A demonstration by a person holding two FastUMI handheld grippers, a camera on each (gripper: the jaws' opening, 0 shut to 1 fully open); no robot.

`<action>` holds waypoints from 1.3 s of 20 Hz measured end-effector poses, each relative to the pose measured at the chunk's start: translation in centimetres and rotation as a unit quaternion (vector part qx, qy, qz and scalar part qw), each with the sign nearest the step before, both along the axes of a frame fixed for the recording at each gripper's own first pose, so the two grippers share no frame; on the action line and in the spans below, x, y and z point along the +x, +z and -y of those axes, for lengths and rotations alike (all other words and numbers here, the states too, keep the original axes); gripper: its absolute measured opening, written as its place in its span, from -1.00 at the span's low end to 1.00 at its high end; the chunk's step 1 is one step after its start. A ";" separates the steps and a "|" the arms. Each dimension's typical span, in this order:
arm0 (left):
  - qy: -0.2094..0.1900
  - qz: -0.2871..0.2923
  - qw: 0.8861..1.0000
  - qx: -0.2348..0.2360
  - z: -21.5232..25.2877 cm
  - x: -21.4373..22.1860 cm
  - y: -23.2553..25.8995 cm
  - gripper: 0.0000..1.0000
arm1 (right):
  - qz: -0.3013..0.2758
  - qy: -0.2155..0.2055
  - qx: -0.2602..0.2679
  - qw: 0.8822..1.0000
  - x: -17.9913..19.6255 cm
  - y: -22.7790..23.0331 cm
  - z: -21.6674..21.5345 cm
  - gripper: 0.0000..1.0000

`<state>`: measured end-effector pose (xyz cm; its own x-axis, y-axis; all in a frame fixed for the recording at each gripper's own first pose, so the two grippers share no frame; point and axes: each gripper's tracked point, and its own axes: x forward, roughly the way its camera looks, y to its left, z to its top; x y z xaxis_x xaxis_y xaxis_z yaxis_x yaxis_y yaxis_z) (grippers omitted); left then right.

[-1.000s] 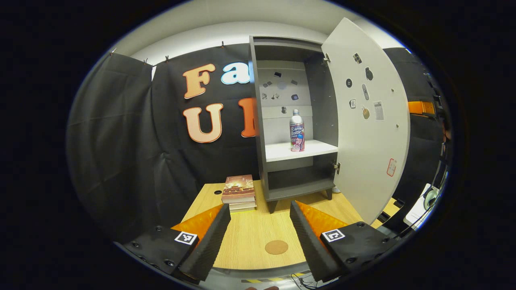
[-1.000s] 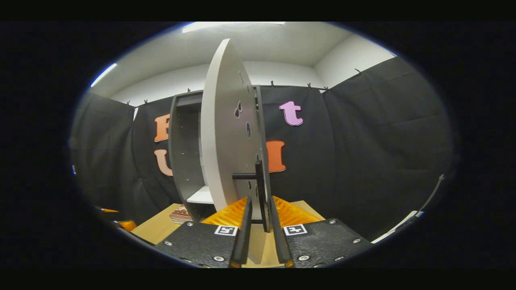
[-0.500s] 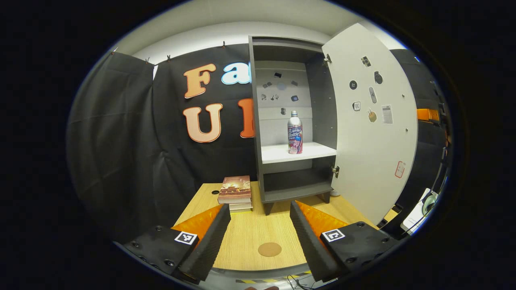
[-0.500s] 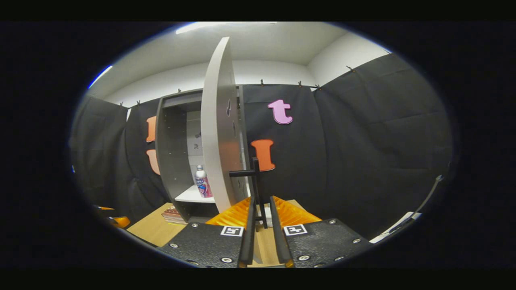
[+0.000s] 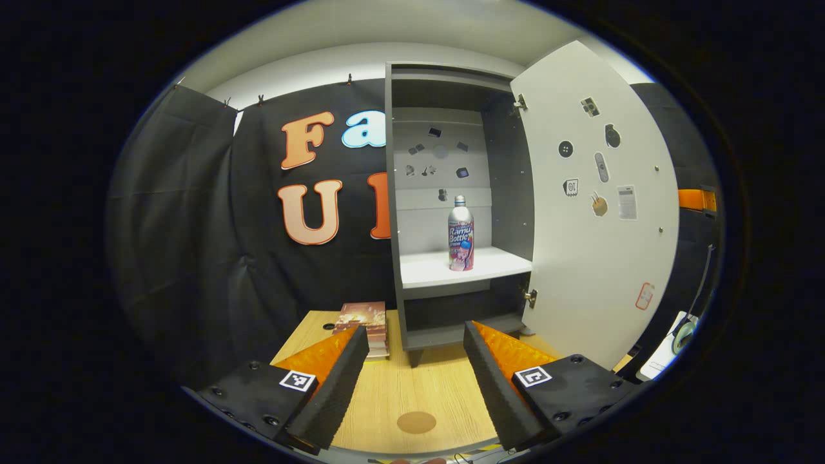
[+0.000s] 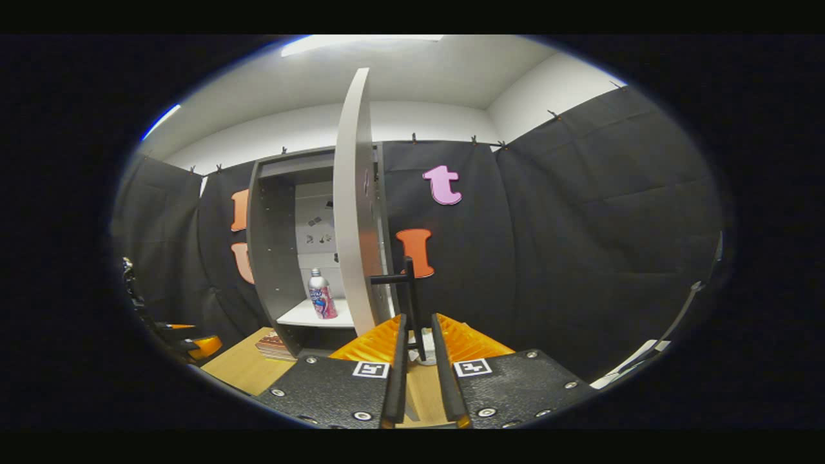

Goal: Open the cabinet door with the right hand, grasp the bottle in the cabinet with the left hand and place it on the coaster, then close the cabinet door with the right hand.

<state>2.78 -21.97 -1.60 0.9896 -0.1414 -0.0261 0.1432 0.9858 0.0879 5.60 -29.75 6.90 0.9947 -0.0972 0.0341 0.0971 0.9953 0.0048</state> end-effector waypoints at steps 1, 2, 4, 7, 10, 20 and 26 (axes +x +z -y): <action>-0.007 0.004 1.000 0.000 0.9 1.6 0.4 0.92 | 0.007 -0.006 0.001 1.000 -1.0 0.5 -0.1 -0.55; -0.015 0.009 1.000 -0.002 1.9 3.1 0.8 0.93 | 0.009 -0.009 0.006 1.000 -1.7 0.8 -0.4 -0.55; -0.028 0.017 0.999 -0.002 3.9 6.7 1.8 0.97 | 0.029 -0.017 0.017 0.999 -3.3 2.2 -1.3 -0.74; -0.041 0.023 0.999 -0.014 6.9 11.6 2.9 0.92 | 0.051 -0.024 0.014 0.998 -5.1 3.2 -2.9 -0.51; -0.052 0.030 0.998 -0.019 9.5 16.7 3.8 0.93 | 0.062 -0.004 0.020 0.998 -5.2 3.3 -6.2 -0.50; -0.078 0.053 0.995 -0.021 14.9 28.6 5.8 0.93 | 0.019 0.004 0.051 0.998 0.4 0.0 -10.7 -0.46; -0.073 0.056 0.996 -0.010 16.3 33.5 4.9 0.93 | -0.008 0.005 0.050 0.999 2.5 -1.1 -11.7 -0.46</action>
<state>36.24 -38.28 3.31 0.9553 -0.2826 0.0867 0.2748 0.9571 0.0913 8.07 -18.05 5.80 0.9959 -0.0897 0.0095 0.0883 0.9908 0.1021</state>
